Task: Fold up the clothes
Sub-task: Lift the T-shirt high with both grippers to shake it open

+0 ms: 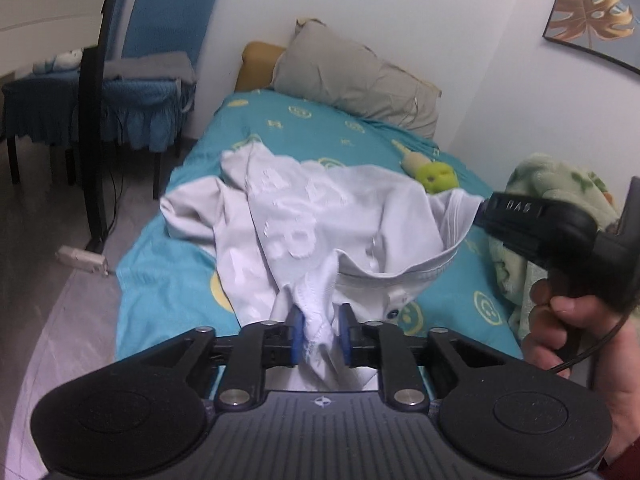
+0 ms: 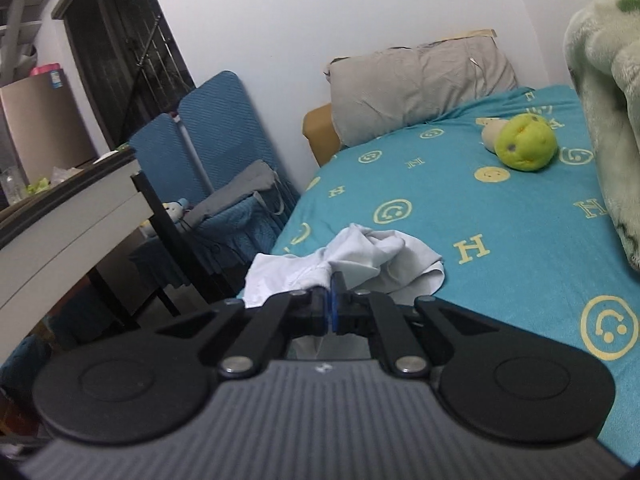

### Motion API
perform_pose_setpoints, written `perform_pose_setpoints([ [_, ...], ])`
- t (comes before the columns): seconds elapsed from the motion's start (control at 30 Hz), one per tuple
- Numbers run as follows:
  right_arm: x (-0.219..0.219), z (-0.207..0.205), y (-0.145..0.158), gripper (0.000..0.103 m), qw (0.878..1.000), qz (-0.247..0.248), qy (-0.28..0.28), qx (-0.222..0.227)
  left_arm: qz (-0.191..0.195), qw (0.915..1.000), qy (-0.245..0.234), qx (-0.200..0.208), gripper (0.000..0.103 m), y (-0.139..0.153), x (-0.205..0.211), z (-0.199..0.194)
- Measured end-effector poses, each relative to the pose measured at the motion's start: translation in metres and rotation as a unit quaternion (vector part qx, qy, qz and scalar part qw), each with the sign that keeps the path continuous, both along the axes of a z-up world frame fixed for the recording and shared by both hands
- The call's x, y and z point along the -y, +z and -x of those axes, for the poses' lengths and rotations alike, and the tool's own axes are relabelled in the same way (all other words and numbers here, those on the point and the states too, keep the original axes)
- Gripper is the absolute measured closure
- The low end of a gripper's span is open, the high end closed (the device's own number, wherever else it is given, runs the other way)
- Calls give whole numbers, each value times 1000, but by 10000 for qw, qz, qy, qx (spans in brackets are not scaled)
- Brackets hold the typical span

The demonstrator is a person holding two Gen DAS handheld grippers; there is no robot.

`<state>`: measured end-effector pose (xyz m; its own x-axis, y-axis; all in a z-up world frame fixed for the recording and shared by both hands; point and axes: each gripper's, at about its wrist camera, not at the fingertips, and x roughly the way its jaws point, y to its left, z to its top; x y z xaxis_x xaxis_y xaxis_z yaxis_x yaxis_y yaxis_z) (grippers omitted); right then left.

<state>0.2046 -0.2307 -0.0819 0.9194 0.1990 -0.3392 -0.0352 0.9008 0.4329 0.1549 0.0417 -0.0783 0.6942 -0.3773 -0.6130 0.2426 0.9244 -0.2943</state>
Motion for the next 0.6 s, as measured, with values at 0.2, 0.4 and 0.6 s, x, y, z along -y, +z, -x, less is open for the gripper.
perform_pose_setpoints([
  [0.2,-2,13,12,99,9996,-111,15,254,-178,9989,437,-38,60,-9,14,-4],
  [0.4,1,29,26,98,9961,12,-335,813,-845,9888,1194,-296,58,-23,12,-10],
  [0.6,7,18,18,96,9911,612,-1121,371,-694,9788,1921,168,49,-6,-9,-4],
])
